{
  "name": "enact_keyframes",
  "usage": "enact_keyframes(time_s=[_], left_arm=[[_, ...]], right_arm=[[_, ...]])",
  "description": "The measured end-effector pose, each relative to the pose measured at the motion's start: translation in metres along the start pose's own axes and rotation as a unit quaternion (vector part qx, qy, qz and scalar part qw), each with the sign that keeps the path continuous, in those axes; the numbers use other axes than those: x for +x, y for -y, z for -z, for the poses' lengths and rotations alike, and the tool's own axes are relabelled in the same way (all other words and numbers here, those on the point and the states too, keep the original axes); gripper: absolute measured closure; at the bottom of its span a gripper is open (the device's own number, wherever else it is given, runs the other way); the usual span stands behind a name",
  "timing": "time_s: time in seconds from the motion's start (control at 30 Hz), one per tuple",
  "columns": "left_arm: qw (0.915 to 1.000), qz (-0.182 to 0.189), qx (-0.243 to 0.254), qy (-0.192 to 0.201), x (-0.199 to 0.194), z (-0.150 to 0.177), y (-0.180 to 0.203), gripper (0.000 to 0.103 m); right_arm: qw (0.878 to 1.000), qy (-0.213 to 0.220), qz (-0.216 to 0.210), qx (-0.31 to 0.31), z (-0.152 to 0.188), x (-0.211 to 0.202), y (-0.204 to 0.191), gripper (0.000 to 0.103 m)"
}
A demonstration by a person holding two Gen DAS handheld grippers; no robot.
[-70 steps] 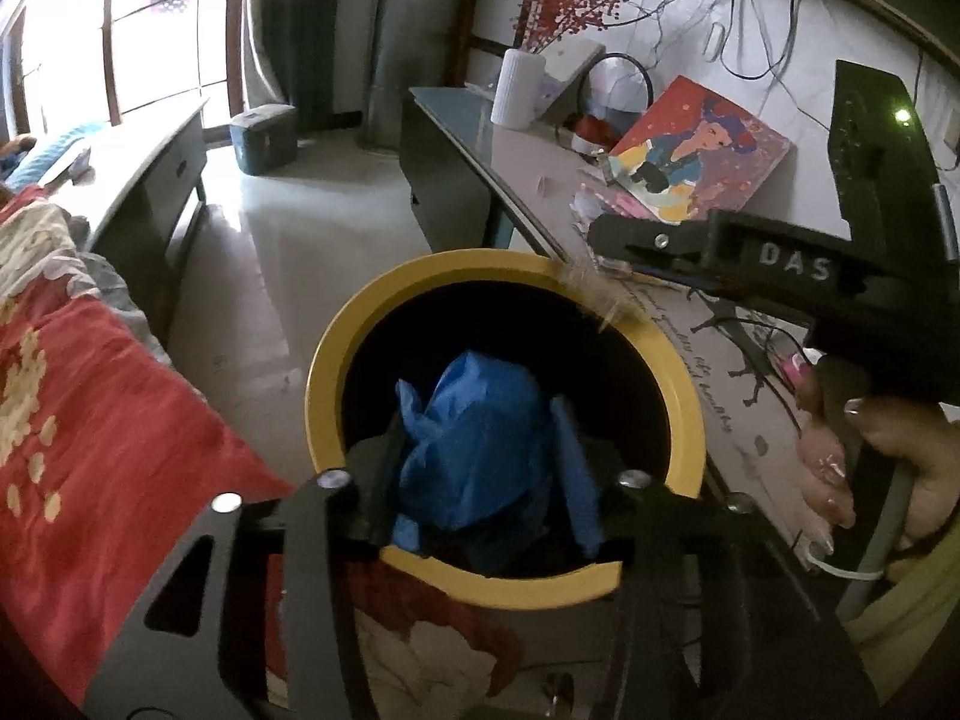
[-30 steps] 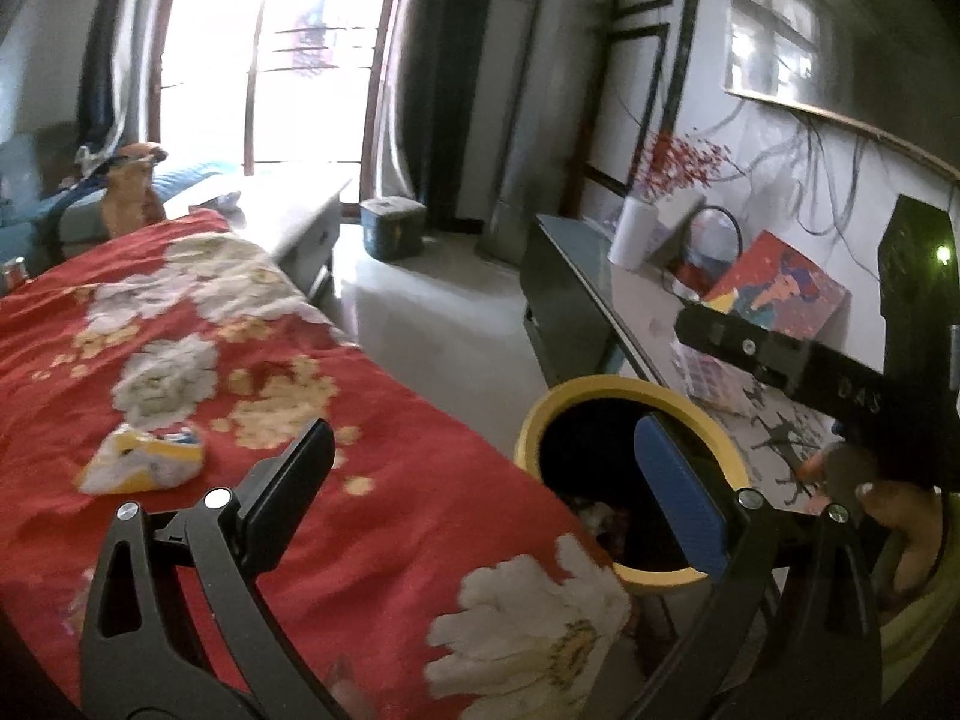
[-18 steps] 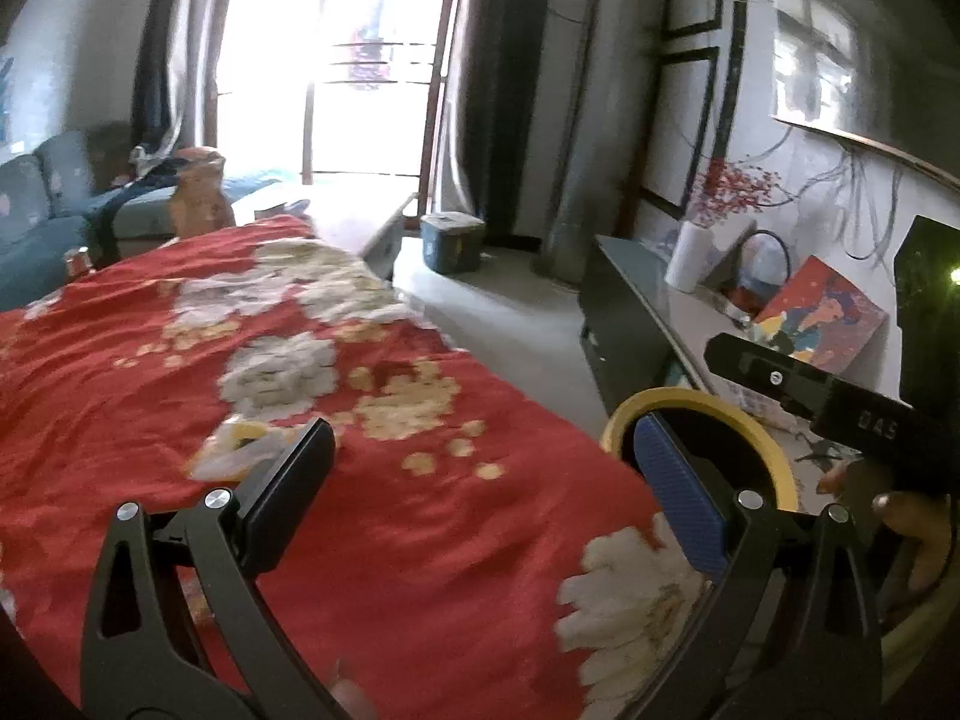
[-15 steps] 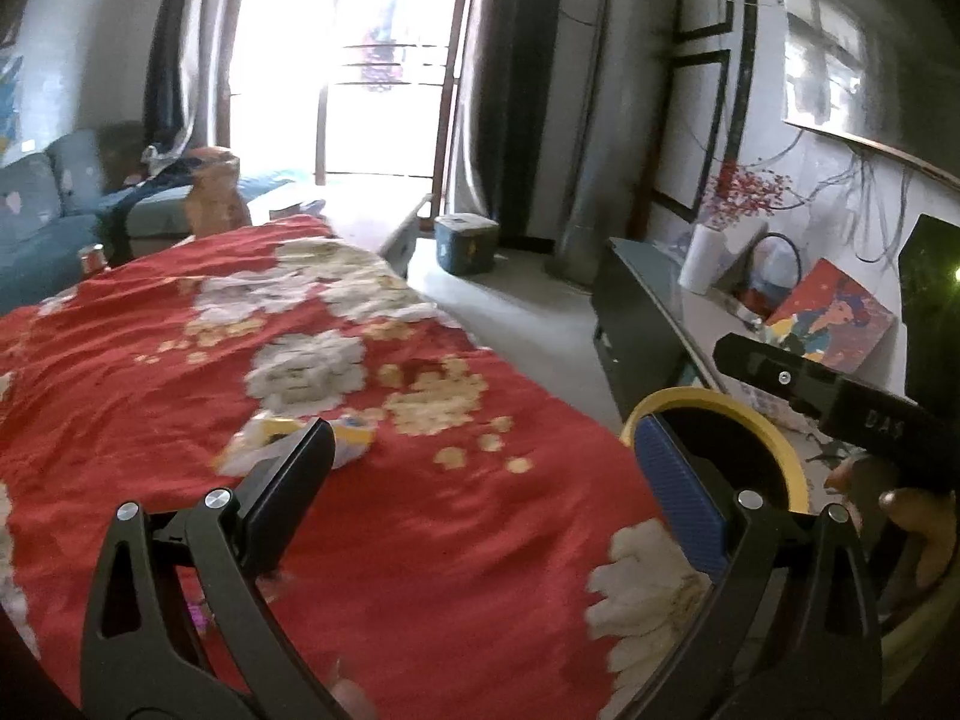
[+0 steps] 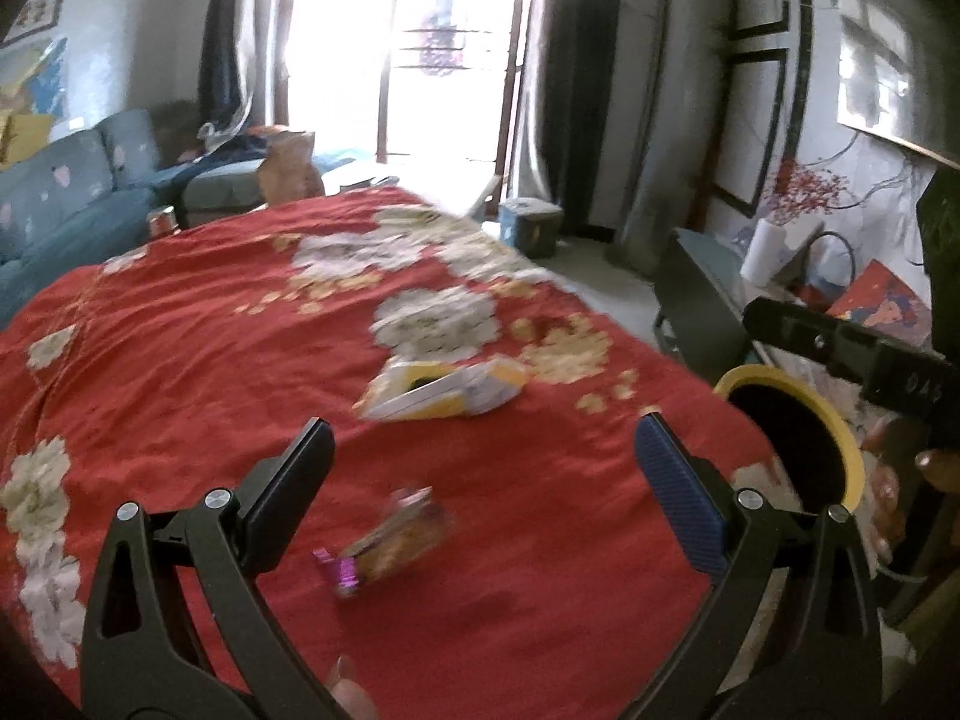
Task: Collect trash
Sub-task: 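Move both tools back toward the last two wrappers on the bedspread, then grasp the clear candy wrapper with the left tool while the right tool grasps the yellow-white bag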
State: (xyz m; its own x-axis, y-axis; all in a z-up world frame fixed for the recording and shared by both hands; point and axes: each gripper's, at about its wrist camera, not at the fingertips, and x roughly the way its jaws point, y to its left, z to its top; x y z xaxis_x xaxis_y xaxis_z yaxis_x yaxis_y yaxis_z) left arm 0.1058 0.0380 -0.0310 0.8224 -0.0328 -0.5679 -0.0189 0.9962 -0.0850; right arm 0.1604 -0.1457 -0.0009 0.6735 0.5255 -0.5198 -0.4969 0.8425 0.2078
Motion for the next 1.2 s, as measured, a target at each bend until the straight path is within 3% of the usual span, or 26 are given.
enact_keyframes(time_s=[0.27, 0.57, 0.9, 1.1, 1.2], left_arm=[[0.9995, -0.015, -0.015, -0.023, 0.004, 0.014, -0.040, 0.011], [0.9971, 0.014, -0.022, -0.071, 0.023, 0.034, -0.058, 0.011], [0.9925, 0.033, -0.015, -0.116, 0.043, 0.047, -0.060, 0.029], [0.9915, 0.037, -0.016, -0.124, 0.045, 0.053, -0.059, 0.040], [0.9914, 0.041, -0.018, -0.123, 0.044, 0.054, -0.059, 0.045]], right_arm=[[0.999, -0.030, -0.019, -0.022, -0.004, 0.041, -0.031, 0.015], [0.995, -0.080, -0.028, -0.047, -0.003, 0.099, -0.056, 0.015], [0.990, -0.133, -0.040, -0.020, 0.001, 0.157, -0.050, 0.015], [0.987, -0.153, -0.044, -0.010, 0.004, 0.182, -0.049, 0.015], [0.986, -0.157, -0.051, 0.001, 0.006, 0.188, -0.046, 0.030]])
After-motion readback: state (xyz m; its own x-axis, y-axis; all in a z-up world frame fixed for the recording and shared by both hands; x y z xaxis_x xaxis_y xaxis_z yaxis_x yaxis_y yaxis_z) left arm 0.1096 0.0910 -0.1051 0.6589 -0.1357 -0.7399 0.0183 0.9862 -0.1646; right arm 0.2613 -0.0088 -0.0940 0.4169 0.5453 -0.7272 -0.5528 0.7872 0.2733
